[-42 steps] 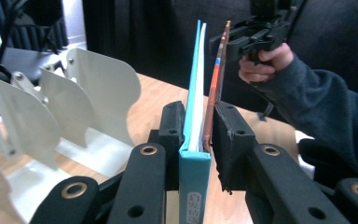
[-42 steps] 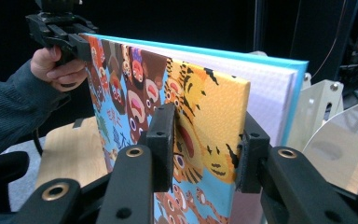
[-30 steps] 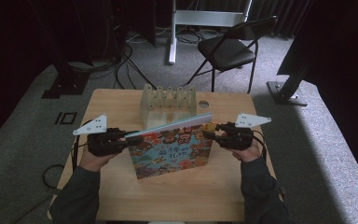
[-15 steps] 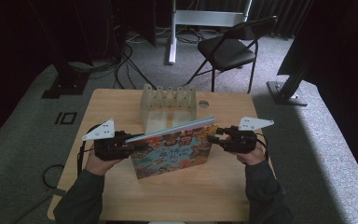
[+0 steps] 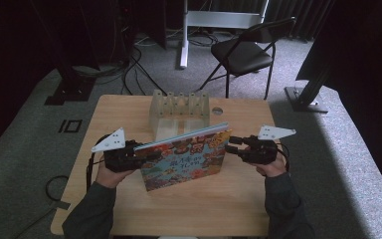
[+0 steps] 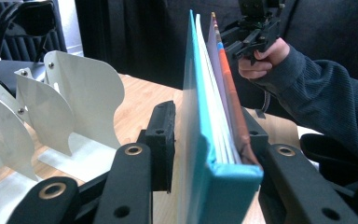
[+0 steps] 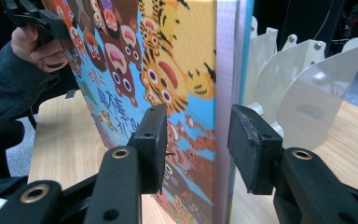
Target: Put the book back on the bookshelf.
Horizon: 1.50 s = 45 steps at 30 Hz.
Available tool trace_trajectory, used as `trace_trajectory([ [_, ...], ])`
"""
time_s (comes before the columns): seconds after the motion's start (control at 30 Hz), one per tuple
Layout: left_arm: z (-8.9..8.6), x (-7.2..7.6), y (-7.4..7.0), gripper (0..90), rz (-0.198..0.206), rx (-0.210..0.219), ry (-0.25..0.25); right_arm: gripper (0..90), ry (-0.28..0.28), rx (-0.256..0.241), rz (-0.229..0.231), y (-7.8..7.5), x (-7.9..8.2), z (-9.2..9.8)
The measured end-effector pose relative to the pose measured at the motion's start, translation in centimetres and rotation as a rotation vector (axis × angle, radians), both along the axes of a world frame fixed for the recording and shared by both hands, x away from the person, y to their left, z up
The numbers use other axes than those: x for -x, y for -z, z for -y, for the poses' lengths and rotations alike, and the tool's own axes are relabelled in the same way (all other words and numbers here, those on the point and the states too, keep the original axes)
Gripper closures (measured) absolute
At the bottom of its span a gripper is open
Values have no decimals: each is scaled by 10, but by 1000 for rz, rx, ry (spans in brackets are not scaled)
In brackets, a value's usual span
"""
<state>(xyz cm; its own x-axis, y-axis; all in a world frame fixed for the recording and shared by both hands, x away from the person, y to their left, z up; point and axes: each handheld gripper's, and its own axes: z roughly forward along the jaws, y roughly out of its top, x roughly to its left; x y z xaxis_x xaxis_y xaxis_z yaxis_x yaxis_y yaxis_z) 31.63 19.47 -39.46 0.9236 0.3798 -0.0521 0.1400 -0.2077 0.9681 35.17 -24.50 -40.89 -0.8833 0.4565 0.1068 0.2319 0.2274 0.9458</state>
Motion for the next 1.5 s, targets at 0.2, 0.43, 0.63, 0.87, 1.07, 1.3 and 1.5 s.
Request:
trace_trajectory([
  [0.2, 3, 0, 2, 639, 9, 12, -2, 571, 12, 3, -10, 3, 0, 5],
  [0.43, 8, 0, 3, 642, 17, 26, 0, 571, 25, 14, -23, 9, -2, 7],
  [0.63, 14, 1, 5, 659, 29, 25, 5, 571, 36, 21, -32, 13, -3, 8],
  [0.87, 18, 4, 10, 696, 43, 55, -24, 572, 52, 21, -45, 19, -3, 12],
  [1.07, 20, 5, 11, 728, 62, 52, -35, 572, 70, 16, -59, 24, -3, 18],
  [1.3, 23, 13, 10, 792, 100, 21, -34, 573, 88, 29, -68, 29, -3, 20],
  [1.5, 24, 16, 12, 804, 95, 43, -55, 576, 104, 36, -74, 33, -4, 21],
])
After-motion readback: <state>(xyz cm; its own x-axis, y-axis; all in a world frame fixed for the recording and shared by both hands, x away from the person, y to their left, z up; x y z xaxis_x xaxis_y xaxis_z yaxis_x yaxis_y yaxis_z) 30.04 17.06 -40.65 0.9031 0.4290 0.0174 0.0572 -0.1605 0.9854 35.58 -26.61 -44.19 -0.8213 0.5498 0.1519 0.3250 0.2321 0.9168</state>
